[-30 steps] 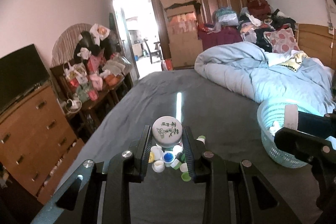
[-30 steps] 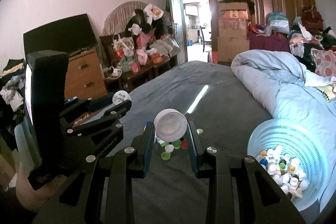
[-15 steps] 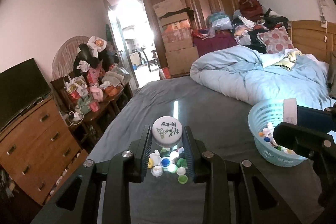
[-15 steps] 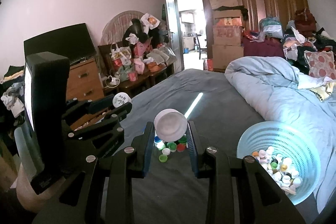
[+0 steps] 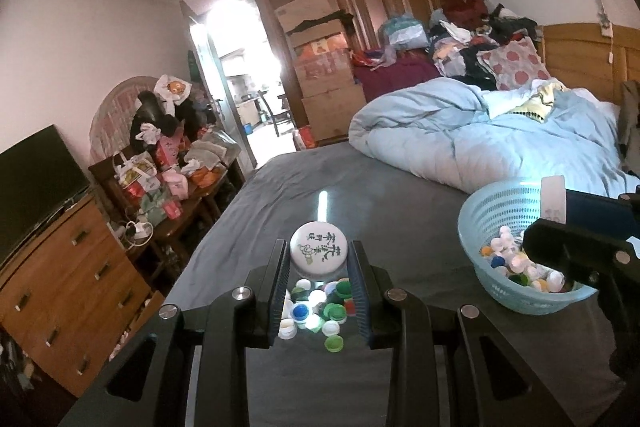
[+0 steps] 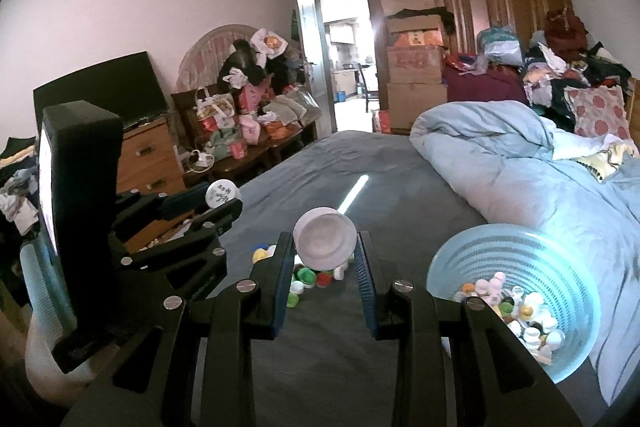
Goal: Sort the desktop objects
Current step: 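Carry the printed cap and white cap over the blue basket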
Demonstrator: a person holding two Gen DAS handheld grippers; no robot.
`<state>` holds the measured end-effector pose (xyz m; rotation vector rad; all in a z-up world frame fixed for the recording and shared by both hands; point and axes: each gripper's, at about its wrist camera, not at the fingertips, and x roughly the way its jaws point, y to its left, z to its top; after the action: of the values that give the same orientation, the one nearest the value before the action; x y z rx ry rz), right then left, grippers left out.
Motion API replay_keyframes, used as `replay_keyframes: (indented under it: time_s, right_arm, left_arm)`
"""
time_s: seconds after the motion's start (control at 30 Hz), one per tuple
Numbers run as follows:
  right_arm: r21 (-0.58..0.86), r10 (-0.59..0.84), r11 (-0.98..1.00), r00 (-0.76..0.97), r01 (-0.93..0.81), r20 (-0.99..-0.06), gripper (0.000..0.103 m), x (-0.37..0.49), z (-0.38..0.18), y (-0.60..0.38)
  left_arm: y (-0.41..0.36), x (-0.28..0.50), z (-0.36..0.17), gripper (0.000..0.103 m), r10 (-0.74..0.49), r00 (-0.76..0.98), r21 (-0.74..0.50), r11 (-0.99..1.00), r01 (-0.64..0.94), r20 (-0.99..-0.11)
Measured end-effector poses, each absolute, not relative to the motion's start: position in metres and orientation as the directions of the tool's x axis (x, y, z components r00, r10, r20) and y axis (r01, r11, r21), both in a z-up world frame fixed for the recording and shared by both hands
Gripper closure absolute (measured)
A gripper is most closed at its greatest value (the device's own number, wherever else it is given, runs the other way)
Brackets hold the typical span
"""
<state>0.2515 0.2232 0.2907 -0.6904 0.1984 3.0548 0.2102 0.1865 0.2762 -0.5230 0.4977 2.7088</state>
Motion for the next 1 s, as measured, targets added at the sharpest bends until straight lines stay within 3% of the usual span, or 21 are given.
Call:
replay_keyframes:
  time_s: [0.57,1.0]
  right_arm:
    - [0.014,0.287,-0.938,-0.799,-0.347,-0.529,0.076,0.260,0.276,0.337]
    - [-0.142,0.458,-0.876,-0.699,-0.462,-0.550,0.076,0.255,0.267,0.393]
  left_arm:
    - [0.292,0.182,0.254,0.072,0.371,-0.768,0.212,-0.816,-0.538,-0.521]
    - [0.397,0.165,0.226,0.072,0.487,-0.633,0.131,-0.722,-0.680,-0.602]
